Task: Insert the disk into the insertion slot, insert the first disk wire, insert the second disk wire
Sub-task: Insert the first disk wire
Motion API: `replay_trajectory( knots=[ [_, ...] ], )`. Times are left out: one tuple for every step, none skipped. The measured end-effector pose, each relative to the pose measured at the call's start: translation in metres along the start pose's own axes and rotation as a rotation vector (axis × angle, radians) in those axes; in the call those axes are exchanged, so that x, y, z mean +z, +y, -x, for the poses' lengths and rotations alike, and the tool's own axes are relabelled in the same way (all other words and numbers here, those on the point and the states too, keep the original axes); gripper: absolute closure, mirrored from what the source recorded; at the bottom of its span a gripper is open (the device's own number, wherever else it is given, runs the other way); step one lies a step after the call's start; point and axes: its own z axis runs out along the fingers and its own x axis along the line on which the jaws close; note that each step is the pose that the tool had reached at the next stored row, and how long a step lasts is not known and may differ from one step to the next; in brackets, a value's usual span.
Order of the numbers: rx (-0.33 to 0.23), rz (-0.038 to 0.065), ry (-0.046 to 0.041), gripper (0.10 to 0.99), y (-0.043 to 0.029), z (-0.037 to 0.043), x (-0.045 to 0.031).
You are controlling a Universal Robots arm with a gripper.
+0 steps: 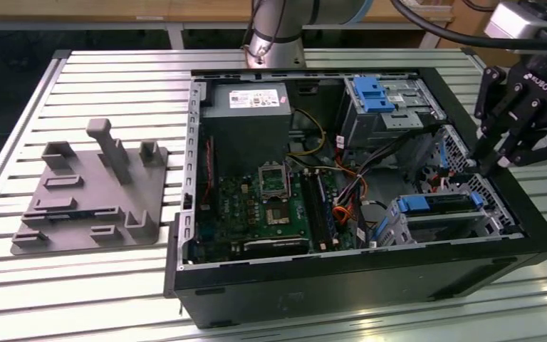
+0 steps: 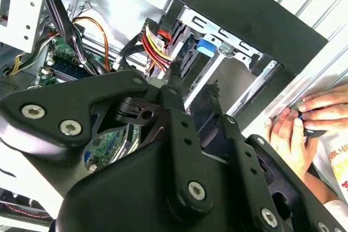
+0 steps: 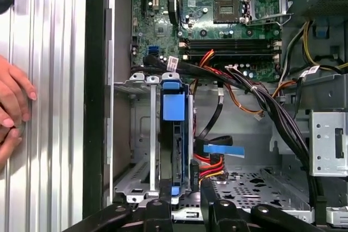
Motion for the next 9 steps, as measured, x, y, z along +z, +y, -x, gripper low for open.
replay_trajectory(
  knots=[
    [0.001,0.000,0.0001,0.737,0.0003,0.0003,0.0011],
    [0.001,0.000,0.0002,0.737,0.0008,0.0006,0.0022],
    [0.001,0.000,0.0009,0.737,0.0014,0.0011,0.0031],
    [0.002,0.000,0.0016,0.737,0.0017,0.0016,0.0040],
    [0.002,0.000,0.0021,0.737,0.0018,0.0027,0.0049],
    [0.002,0.000,0.0030,0.737,0.0021,0.0046,0.0055],
    [0.003,0.000,0.0035,0.737,0.0023,0.0068,0.0063],
    [0.003,0.000,0.0041,0.737,0.0024,0.0091,0.0070],
    [0.003,0.000,0.0049,0.737,0.0025,0.0109,0.0079]
  ],
)
